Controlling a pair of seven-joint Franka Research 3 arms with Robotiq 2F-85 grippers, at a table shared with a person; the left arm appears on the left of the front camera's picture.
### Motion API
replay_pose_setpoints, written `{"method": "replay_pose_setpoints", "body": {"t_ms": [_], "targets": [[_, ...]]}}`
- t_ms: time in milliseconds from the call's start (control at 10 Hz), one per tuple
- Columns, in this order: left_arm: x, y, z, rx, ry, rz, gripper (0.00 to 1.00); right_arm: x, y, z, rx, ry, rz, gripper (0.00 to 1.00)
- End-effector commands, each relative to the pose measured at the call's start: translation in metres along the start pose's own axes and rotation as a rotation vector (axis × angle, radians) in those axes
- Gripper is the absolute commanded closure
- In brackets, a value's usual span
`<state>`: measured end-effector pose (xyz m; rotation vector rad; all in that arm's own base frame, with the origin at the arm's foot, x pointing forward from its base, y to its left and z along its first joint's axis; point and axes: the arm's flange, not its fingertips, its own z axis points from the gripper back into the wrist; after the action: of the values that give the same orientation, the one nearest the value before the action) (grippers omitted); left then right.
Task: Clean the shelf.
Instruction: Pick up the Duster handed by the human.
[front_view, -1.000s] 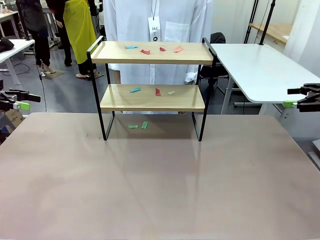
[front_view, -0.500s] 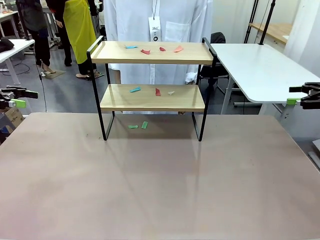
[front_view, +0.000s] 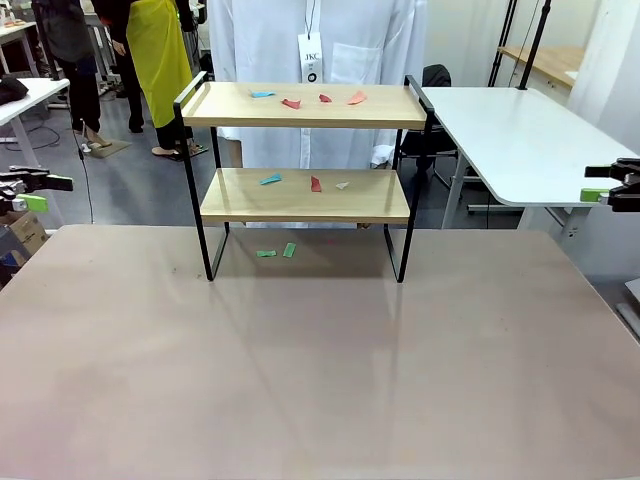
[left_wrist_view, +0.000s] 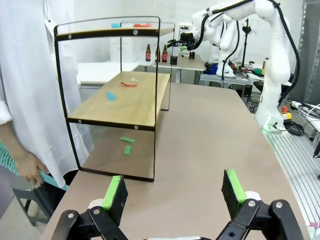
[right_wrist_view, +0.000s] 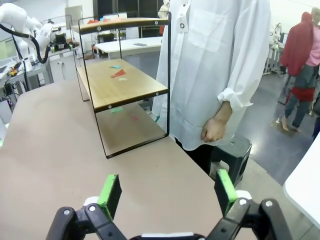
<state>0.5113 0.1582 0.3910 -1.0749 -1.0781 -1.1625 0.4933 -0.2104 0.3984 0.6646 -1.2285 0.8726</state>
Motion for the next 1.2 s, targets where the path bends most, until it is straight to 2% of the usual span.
{"method": "replay_pose_setpoints", "body": {"t_ms": [0, 300, 400, 1100], "targets": [[0.0052, -0.0048, 0.0023, -0.002, -0.064, -0.047, 0.00, 0.0065, -0.0042, -0.0013, -0.014, -0.050, 0.021, 0.00], [0.0072, -0.0046, 0.0033, 0.028, -0.067, -0.029, 0.00, 0.0048, -0.0061, -0.0011, 0.005, -0.031, 0.016, 0.00], [0.0025, -0.0022, 0.0038, 0.002, -0.028, -0.014, 0.00, 0.0036, -0.0017, -0.0004, -0.007, -0.020, 0.002, 0.00], [0.0025, -0.0022, 0.0038, 0.002, -0.028, -0.014, 0.00, 0.0036, -0.0017, -0.0004, -0.007, -0.020, 0.002, 0.00]]}}
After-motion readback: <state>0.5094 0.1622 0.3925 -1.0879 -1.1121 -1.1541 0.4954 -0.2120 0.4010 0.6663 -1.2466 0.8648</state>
